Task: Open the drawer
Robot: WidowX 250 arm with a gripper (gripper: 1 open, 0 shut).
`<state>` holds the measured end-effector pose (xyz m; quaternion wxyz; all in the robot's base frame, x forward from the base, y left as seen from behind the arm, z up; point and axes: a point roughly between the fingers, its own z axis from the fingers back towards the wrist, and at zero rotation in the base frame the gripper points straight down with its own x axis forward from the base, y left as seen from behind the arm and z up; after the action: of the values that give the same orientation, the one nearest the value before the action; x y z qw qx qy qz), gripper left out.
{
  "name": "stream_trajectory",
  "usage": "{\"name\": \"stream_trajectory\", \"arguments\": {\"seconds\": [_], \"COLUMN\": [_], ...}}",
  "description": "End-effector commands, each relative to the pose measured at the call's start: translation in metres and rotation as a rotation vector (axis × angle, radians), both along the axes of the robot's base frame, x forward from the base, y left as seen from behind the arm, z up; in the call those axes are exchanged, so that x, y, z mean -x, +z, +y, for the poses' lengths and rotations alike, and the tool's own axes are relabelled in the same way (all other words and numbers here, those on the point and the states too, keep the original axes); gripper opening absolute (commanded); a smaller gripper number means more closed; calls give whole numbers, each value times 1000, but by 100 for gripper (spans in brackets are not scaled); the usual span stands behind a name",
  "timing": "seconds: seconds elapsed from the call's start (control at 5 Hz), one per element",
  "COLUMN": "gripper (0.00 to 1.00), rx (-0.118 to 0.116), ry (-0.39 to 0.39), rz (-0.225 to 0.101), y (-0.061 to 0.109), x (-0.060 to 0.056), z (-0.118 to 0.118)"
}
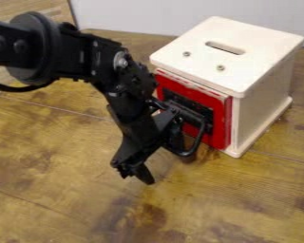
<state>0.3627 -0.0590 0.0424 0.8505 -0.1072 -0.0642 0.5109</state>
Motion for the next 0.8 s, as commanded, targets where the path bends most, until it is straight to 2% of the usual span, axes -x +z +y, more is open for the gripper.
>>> {"name": "stream_trajectory", "arguments": {"seconds": [0.0, 0.2, 0.4, 0.6], "gripper": [0, 0, 100, 100], "rx": [-13, -20, -17, -21], "ry": [-24, -57, 18, 88], "rz": [-30, -30, -25, -18], "y": [19, 18, 19, 19], "x": [-10, -17, -16, -13], "z": [25, 35, 43, 51]}}
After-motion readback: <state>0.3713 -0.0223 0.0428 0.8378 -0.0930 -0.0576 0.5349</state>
